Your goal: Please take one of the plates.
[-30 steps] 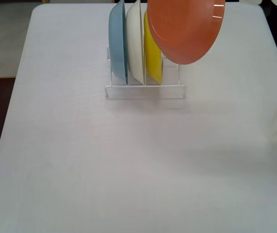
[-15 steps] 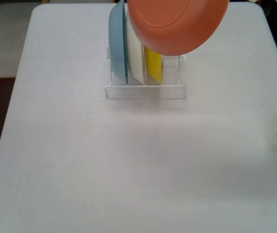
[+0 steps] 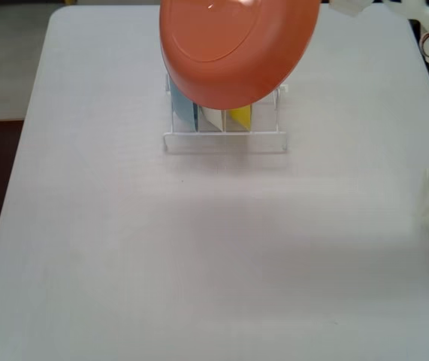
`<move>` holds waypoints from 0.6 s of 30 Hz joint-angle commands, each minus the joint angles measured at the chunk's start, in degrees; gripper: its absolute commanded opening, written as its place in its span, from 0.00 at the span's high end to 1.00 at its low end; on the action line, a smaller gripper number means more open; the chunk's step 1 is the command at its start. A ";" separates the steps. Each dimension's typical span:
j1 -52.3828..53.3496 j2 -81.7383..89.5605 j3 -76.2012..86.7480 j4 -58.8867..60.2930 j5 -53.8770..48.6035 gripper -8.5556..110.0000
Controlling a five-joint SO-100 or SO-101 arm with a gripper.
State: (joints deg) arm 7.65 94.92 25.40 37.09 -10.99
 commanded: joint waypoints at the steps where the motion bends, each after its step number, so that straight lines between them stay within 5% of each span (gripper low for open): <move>1: 1.23 -2.46 -1.58 -3.25 1.05 0.93; 18: -3.34 -11.69 -1.93 -14.41 7.82 0.93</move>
State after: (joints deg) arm 4.75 81.47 25.49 24.96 -4.83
